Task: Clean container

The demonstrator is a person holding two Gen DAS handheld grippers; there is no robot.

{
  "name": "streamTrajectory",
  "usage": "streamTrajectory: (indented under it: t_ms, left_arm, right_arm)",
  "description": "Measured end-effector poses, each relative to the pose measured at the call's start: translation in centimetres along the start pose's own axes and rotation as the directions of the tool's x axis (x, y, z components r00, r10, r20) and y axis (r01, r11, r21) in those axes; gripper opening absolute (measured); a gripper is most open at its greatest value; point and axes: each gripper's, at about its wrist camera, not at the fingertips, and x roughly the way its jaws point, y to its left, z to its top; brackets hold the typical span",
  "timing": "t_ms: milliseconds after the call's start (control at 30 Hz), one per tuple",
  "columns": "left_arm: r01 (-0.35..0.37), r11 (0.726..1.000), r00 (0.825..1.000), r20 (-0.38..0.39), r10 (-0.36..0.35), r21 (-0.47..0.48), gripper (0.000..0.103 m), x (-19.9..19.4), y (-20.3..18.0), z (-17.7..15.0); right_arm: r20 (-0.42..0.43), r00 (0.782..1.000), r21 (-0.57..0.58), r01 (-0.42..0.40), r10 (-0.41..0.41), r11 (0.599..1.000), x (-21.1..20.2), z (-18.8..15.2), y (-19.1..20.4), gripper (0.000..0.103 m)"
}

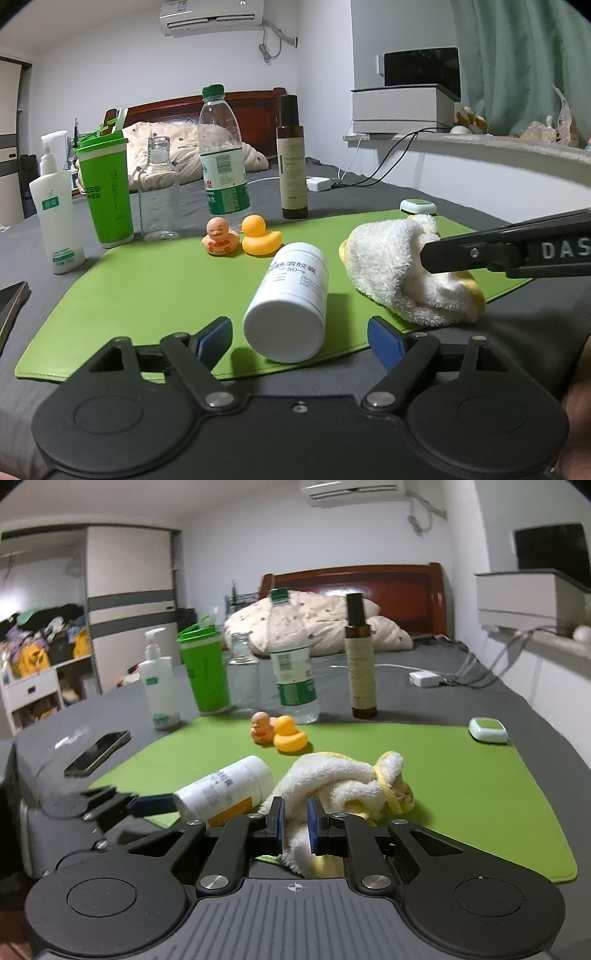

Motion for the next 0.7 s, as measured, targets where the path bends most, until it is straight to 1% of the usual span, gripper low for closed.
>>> streamTrajectory:
  t_ms: [300, 467, 633, 700]
  left_arm:
    - [0.006, 1.000, 1.000, -0.009, -0.006, -0.022, 0.084, 0.3, -0.2, 0.2]
    - [0.000, 0.998, 1.000, -0.016, -0.001, -0.065, 0.084, 0.7, 0.1, 0.3]
    - [0.002, 0.998, 1.000, -0.012, -0.003, -0.058, 0.084, 0.6, 0.0, 0.4]
    - [0.006, 0.998, 1.000, -0.015, -0.007, -0.056, 0.085, 0.5, 0.0, 0.3]
  right_arm:
    - [-0.001, 0.997, 0.003, 0.082, -0.082, 0.997, 0.0, 0.1, 0.8, 0.013]
    - [-0.007, 0.994, 0.044, 0.105, -0.105, 0.994, 0.1, 0.7, 1.0, 0.013]
    - [-0.007, 0.993, 0.093, 0.122, -0.122, 0.988, 0.5, 1.4, 1.1, 0.014]
    - [-0.009, 0.994, 0.114, 0.110, -0.110, 0.987, 0.8, 1.5, 0.9, 0.014]
